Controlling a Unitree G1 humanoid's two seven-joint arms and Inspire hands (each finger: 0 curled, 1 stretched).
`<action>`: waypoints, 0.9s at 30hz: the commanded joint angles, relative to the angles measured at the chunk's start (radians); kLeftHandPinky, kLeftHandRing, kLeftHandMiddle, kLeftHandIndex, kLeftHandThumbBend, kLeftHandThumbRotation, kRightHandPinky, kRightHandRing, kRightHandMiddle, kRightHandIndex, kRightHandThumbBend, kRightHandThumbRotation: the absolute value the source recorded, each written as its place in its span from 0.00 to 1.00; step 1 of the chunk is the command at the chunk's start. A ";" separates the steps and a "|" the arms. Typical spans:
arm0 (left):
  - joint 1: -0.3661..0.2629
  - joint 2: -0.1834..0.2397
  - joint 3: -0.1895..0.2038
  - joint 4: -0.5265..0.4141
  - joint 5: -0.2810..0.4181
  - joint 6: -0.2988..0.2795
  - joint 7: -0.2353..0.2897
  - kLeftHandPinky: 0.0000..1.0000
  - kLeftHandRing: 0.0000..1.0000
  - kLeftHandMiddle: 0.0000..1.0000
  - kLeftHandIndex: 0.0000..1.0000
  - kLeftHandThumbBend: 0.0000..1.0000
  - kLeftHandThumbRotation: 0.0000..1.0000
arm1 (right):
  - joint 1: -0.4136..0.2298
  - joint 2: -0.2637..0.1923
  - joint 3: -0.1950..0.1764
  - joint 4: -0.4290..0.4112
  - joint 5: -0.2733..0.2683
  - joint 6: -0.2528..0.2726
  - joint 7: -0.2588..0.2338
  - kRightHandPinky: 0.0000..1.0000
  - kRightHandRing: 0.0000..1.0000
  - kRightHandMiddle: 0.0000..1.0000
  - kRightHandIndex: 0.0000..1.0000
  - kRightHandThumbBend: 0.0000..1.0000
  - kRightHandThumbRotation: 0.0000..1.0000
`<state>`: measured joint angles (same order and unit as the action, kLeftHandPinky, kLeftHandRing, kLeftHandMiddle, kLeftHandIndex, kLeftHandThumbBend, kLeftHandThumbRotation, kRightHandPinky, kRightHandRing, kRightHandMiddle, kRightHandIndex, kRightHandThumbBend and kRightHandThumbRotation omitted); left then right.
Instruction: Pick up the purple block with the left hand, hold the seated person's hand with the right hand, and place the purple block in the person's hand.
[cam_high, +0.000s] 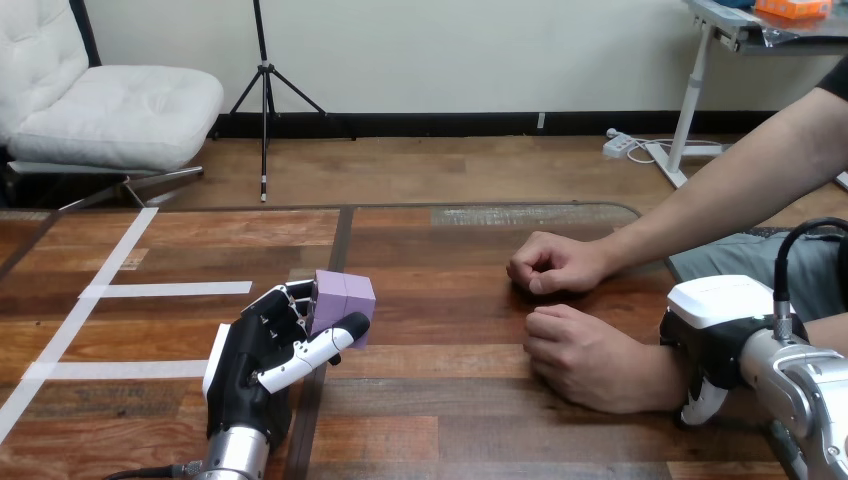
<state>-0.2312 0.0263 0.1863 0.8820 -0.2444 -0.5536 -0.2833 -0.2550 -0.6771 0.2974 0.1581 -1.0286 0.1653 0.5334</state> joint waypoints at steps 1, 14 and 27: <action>-0.036 0.006 0.009 -0.049 -0.004 -0.013 -0.009 0.26 0.32 0.40 0.44 0.76 0.00 | -0.013 -0.017 0.003 0.029 0.020 -0.003 -0.013 0.32 0.43 0.52 0.57 0.81 0.00; -0.038 0.004 0.010 -0.048 -0.003 -0.004 -0.013 0.26 0.32 0.40 0.44 0.76 0.00 | 0.001 -0.031 0.000 0.013 0.034 0.004 -0.019 0.32 0.43 0.51 0.52 0.79 0.01; -0.047 0.004 0.000 -0.051 0.008 0.009 -0.023 0.25 0.32 0.40 0.44 0.76 0.00 | 0.025 -0.050 -0.035 -0.057 0.068 0.010 -0.029 0.34 0.45 0.51 0.52 0.79 0.00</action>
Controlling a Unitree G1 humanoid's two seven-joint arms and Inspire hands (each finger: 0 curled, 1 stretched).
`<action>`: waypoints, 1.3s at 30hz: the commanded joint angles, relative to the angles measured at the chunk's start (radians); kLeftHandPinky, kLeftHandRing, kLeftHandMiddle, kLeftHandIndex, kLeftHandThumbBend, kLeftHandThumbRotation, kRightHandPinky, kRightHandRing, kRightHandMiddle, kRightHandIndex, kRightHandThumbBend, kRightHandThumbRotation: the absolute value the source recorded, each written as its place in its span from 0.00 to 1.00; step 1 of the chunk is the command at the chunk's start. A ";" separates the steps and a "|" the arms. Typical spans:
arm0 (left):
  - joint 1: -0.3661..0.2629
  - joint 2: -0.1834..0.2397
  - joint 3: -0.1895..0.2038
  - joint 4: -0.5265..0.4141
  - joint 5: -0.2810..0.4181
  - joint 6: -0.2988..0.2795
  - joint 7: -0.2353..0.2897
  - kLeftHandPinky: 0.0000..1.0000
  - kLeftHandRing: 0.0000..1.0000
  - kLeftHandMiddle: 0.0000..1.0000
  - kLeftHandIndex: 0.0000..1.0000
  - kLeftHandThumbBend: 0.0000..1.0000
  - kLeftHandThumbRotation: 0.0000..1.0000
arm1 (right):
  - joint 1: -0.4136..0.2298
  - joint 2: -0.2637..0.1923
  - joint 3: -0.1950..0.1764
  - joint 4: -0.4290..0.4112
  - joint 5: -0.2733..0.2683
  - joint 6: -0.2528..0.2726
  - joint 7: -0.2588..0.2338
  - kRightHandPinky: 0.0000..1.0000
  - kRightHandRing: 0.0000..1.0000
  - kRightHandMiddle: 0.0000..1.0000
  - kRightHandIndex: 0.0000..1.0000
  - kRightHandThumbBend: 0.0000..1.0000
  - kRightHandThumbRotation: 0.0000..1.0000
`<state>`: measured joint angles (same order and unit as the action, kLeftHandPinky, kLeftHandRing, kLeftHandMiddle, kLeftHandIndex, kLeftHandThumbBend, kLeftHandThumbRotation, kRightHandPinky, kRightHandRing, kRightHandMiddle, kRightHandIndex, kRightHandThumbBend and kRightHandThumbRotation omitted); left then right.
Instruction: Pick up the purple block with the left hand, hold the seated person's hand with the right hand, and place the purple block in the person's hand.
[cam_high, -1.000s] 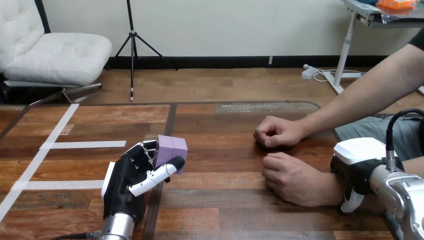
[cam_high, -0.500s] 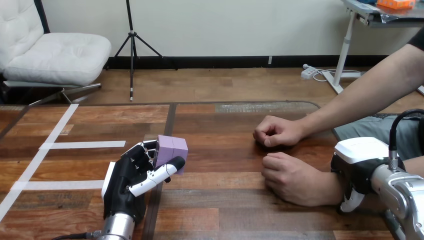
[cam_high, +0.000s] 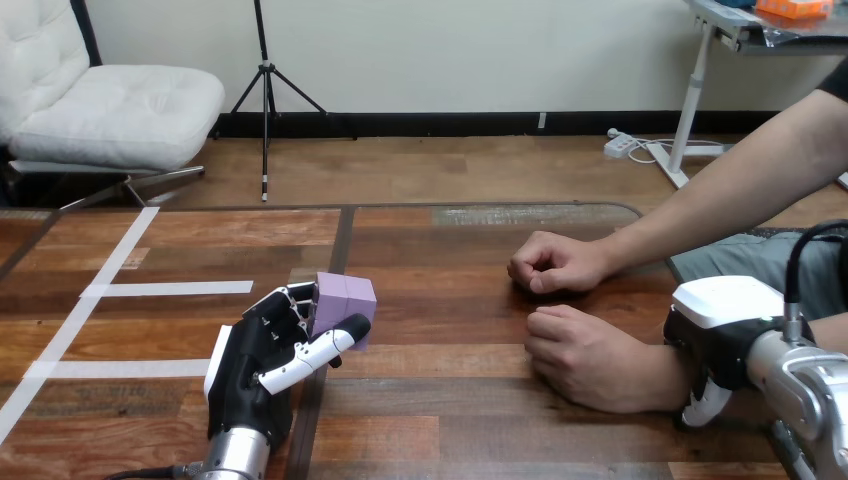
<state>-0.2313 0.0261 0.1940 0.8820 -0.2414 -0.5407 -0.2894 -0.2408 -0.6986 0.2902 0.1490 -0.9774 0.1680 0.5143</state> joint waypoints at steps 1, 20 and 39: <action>-0.048 0.003 -0.008 -0.051 0.004 -0.002 -0.019 0.25 0.32 0.40 0.44 0.76 0.00 | 0.012 -0.031 -0.028 -0.052 0.017 0.009 -0.011 0.35 0.45 0.51 0.52 0.78 0.00; -0.104 0.005 -0.031 -0.054 0.028 0.021 -0.031 0.26 0.32 0.40 0.44 0.78 0.00 | 0.024 -0.054 -0.074 -0.138 0.049 0.003 -0.027 0.32 0.43 0.50 0.53 0.78 0.01; -0.163 -0.005 -0.046 -0.049 0.036 0.049 -0.031 0.27 0.33 0.41 0.44 0.80 0.00 | 0.017 -0.050 -0.099 -0.183 0.076 0.030 -0.011 0.30 0.39 0.47 0.50 0.81 0.00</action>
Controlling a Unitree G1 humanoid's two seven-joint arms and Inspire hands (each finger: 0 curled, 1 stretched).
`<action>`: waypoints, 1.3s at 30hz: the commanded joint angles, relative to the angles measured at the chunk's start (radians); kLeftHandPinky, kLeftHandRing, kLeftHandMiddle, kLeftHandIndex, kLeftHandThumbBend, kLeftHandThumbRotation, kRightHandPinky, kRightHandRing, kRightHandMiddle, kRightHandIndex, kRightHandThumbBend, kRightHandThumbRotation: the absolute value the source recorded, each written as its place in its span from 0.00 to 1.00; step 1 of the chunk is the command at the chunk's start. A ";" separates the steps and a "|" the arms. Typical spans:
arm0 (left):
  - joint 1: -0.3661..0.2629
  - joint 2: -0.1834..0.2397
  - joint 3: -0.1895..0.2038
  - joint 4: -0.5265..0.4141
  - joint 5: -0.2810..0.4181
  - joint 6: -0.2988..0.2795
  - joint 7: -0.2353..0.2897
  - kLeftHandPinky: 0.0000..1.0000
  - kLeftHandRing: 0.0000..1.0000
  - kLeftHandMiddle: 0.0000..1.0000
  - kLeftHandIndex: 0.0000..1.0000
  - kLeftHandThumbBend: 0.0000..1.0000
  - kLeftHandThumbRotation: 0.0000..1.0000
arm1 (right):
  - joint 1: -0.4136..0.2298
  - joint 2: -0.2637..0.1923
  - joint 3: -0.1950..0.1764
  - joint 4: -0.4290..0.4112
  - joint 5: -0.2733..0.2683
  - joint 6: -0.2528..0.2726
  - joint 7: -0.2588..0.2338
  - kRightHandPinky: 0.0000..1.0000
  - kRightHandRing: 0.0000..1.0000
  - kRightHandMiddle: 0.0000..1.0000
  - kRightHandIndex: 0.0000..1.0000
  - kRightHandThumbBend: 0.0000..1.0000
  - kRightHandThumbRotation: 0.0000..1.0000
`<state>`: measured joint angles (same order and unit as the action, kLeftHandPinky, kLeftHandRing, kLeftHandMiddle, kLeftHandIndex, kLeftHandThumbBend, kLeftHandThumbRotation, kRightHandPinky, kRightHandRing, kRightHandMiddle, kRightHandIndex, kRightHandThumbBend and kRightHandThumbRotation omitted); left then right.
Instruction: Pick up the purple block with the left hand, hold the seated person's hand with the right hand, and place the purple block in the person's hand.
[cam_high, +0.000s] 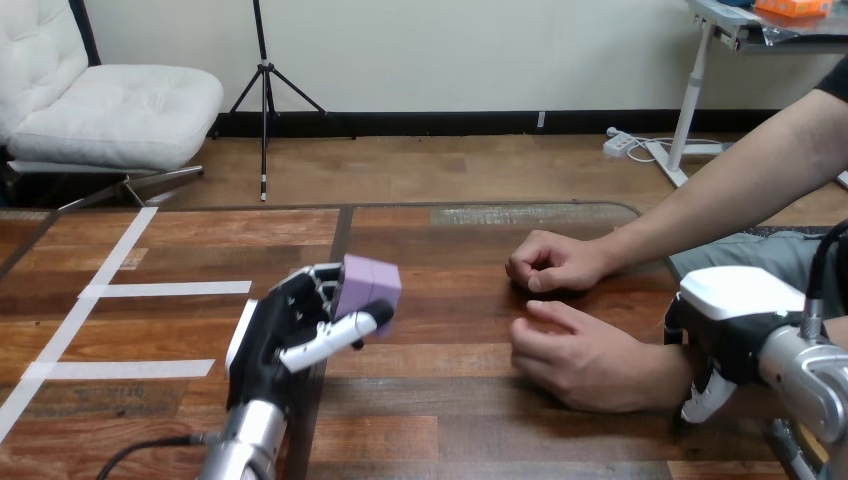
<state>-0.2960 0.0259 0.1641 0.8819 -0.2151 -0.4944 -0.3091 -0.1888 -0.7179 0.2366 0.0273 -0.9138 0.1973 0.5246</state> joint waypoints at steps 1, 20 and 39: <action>-0.101 -0.005 -0.016 -0.048 0.009 0.003 -0.013 0.27 0.33 0.41 0.44 0.80 0.00 | -0.035 -0.031 -0.046 -0.062 0.013 0.000 -0.022 0.30 0.39 0.47 0.50 0.81 0.00; -0.168 0.012 -0.031 -0.028 0.056 0.027 0.007 0.28 0.34 0.42 0.44 0.82 0.00 | -0.007 -0.033 -0.078 -0.141 0.011 -0.017 -0.062 0.35 0.44 0.50 0.51 0.82 0.00; -0.230 0.033 -0.049 -0.005 0.119 0.024 0.018 0.29 0.35 0.42 0.44 0.80 0.00 | -0.016 -0.038 -0.091 -0.214 -0.012 0.002 -0.032 0.30 0.38 0.45 0.49 0.82 0.00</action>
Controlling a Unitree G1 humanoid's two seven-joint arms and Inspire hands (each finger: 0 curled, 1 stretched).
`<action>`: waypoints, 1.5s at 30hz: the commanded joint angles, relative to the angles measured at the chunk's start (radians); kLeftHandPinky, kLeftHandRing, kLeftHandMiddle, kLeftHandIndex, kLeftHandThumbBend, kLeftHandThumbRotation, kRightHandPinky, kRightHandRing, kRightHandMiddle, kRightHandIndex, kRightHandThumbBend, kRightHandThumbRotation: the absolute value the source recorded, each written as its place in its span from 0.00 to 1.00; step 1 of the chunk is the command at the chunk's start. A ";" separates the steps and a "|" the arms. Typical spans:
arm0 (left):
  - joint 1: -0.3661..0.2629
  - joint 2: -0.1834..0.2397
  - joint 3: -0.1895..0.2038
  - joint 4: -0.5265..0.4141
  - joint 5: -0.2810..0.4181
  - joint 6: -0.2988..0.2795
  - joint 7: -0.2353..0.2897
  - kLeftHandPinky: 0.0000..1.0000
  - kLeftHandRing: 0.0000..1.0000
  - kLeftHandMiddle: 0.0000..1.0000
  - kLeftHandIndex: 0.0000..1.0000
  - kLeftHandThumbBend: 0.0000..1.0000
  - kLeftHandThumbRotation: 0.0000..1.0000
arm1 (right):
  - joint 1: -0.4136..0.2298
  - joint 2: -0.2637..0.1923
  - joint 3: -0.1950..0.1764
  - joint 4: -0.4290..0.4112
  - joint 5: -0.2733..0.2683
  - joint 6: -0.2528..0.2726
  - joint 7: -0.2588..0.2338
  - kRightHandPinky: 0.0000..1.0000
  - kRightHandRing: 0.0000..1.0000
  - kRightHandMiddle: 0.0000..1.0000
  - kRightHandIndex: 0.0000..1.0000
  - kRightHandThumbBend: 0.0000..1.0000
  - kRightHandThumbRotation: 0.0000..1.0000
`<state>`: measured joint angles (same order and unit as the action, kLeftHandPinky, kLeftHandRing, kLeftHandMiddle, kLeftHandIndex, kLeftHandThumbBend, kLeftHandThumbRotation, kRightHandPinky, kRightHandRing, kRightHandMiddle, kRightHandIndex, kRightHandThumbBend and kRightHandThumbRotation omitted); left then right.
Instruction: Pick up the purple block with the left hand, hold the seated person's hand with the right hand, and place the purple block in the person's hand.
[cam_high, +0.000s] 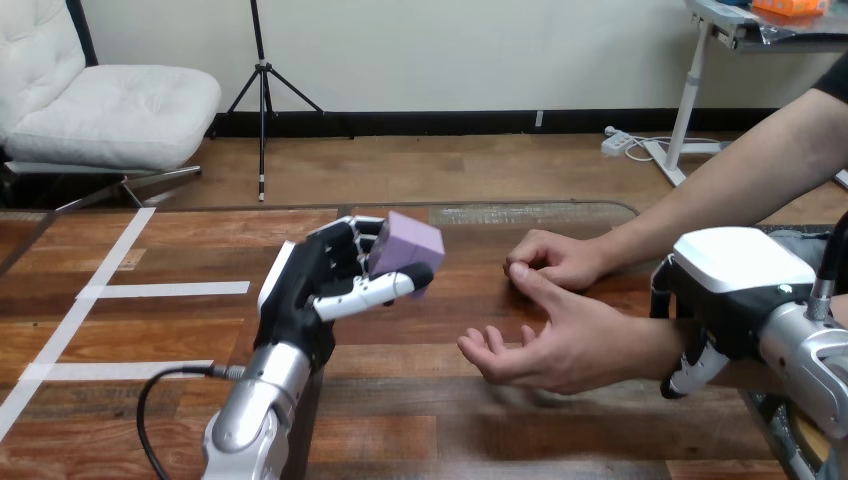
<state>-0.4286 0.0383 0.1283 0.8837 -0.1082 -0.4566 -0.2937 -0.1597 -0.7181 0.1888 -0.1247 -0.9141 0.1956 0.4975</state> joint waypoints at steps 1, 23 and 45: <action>-0.099 0.021 -0.013 -0.007 0.015 -0.014 0.003 0.29 0.36 0.42 0.44 0.80 0.00 | -0.046 -0.037 -0.043 -0.063 -0.012 0.004 -0.004 0.29 0.37 0.45 0.49 0.82 0.00; -0.135 0.021 -0.019 0.008 0.029 0.013 -0.021 0.31 0.37 0.44 0.47 0.82 0.00 | -0.075 -0.030 -0.059 -0.116 -0.013 0.015 0.025 0.27 0.36 0.43 0.49 0.84 0.00; -0.165 0.023 -0.061 0.022 0.059 0.075 -0.069 0.30 0.36 0.43 0.47 0.82 0.03 | -0.119 -0.023 -0.059 -0.143 -0.026 0.004 0.038 0.26 0.35 0.43 0.48 0.85 0.00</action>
<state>-0.5004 0.0482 0.0871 0.9105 -0.0574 -0.3905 -0.3512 -0.1734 -0.7181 0.1594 -0.2141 -0.9179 0.1937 0.5345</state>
